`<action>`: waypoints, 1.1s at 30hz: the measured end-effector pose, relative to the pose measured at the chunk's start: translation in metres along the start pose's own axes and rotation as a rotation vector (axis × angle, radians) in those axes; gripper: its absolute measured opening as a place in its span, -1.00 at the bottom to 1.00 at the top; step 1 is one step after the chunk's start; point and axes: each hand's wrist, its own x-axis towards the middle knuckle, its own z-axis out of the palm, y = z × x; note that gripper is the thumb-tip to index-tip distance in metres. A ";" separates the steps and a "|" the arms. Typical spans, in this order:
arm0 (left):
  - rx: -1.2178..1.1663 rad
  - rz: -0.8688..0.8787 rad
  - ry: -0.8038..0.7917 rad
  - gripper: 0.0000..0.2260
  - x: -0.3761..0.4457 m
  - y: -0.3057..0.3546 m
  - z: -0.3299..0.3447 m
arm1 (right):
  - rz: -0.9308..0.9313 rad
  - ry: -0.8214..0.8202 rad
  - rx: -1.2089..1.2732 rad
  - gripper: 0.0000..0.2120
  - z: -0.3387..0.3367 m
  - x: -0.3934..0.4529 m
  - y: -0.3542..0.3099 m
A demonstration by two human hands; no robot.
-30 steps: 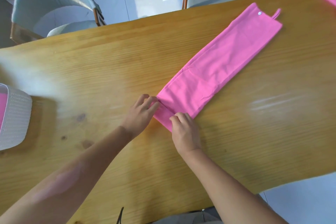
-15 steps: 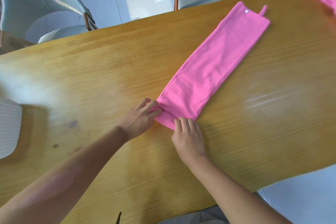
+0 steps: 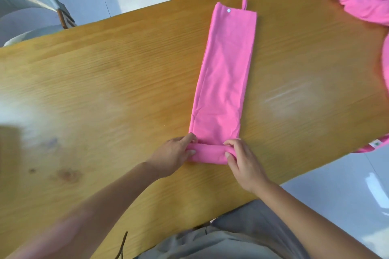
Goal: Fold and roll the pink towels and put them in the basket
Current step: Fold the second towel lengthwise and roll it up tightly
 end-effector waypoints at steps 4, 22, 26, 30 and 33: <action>-0.093 -0.102 0.236 -0.83 0.004 0.020 0.018 | 0.051 0.166 -0.036 -0.89 0.001 -0.001 0.005; 0.200 0.201 0.306 -0.59 0.011 0.013 0.031 | -0.021 0.074 -0.226 -0.55 -0.003 -0.014 0.030; 0.093 0.127 0.280 -0.67 0.025 0.021 0.026 | 0.020 0.041 -0.079 -0.62 -0.023 0.002 0.035; -0.121 -0.098 0.289 -0.67 0.050 0.033 0.015 | 0.123 0.125 -0.027 -0.67 -0.031 0.025 0.034; -0.246 -0.227 0.392 -0.67 0.064 0.040 0.014 | 0.177 0.208 -0.123 -0.70 -0.029 0.042 0.032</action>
